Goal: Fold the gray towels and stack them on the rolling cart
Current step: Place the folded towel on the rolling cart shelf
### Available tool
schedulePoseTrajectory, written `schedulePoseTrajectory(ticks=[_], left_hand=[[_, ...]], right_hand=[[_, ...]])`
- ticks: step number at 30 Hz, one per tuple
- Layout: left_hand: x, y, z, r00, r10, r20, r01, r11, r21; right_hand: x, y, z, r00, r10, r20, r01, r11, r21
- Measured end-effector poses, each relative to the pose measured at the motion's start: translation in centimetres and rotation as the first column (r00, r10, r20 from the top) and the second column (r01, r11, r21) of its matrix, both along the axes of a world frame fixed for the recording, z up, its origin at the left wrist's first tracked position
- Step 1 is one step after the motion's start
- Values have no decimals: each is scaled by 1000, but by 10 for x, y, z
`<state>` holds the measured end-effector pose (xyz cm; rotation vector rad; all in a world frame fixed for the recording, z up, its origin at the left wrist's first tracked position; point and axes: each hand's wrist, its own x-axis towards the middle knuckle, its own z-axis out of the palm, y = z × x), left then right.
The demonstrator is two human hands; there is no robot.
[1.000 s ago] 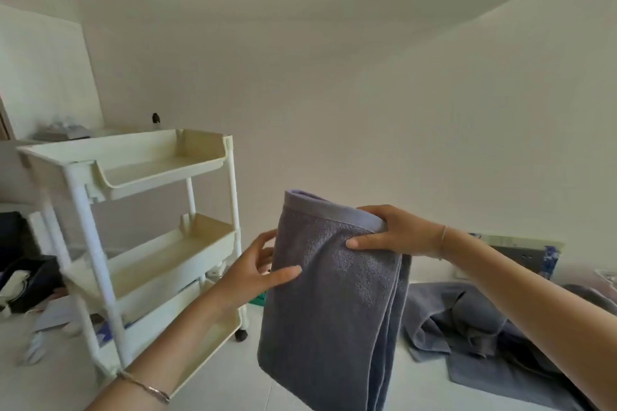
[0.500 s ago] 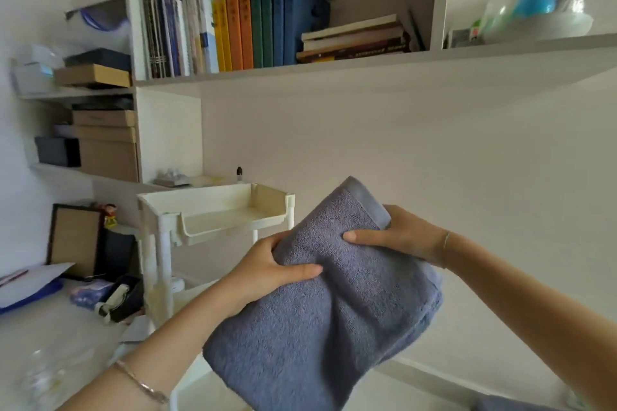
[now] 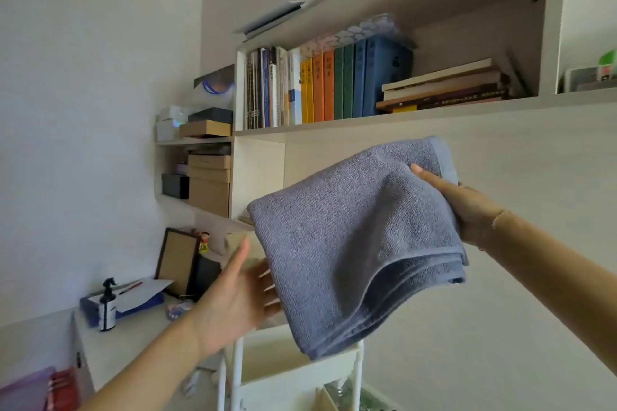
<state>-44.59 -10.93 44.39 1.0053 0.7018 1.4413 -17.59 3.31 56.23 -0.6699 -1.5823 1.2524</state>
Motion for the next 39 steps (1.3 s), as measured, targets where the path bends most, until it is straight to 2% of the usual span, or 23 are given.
schedulePoseTrajectory(ticks=[2,3,5,8,9,11,12,13,14,15,17,19,25,28,31,35,39], left_hand=[[18,-1,4,973,108,-203,-108,994,12],[21,-1,8,946,202,-252,-197,979,42],[12,1,21,893,367,-259,-362,930,71],[-15,-1,46,838,471,-275,-474,878,62],[-22,1,51,811,497,-309,-506,861,58],[-30,8,55,750,550,-366,-574,817,53],[-32,12,57,726,573,-380,-602,797,51],[-34,16,58,710,591,-383,-625,779,43],[-37,20,60,697,609,-378,-649,760,27],[-41,24,62,684,630,-367,-672,740,17],[-53,35,68,647,685,-335,-723,691,17],[-63,47,75,602,742,-294,-769,638,35],[-74,84,85,545,794,-270,-809,583,80],[-80,97,80,526,790,-314,-819,571,65],[-84,105,73,489,786,-378,-822,560,101],[-89,117,57,451,794,-408,-832,539,130],[-91,131,42,367,750,-550,-825,536,181]], right_hand=[[-10,12,-3,1000,-4,4,4,999,-48],[-15,15,-5,1000,-12,29,13,999,-40],[-23,24,-5,995,-31,94,31,1000,4],[-39,42,-4,968,-74,240,59,996,69],[-46,48,-5,930,-142,338,96,984,150],[-61,60,-8,794,-332,509,164,924,346],[-69,67,-8,751,-366,550,173,912,371],[-75,69,-6,745,-325,583,153,933,325],[-79,73,-3,775,-209,596,106,973,204],[-82,76,4,805,-60,591,19,997,76],[-82,82,14,848,227,480,-199,974,-108],[-87,92,21,882,304,360,-286,953,-106],[-119,106,5,958,152,243,-184,976,117],[-123,118,-10,984,86,159,-111,981,157],[-126,129,-21,997,47,66,-55,990,127],[-132,137,-44,988,-87,129,63,982,177],[-143,146,-68,970,-120,210,75,975,210]])
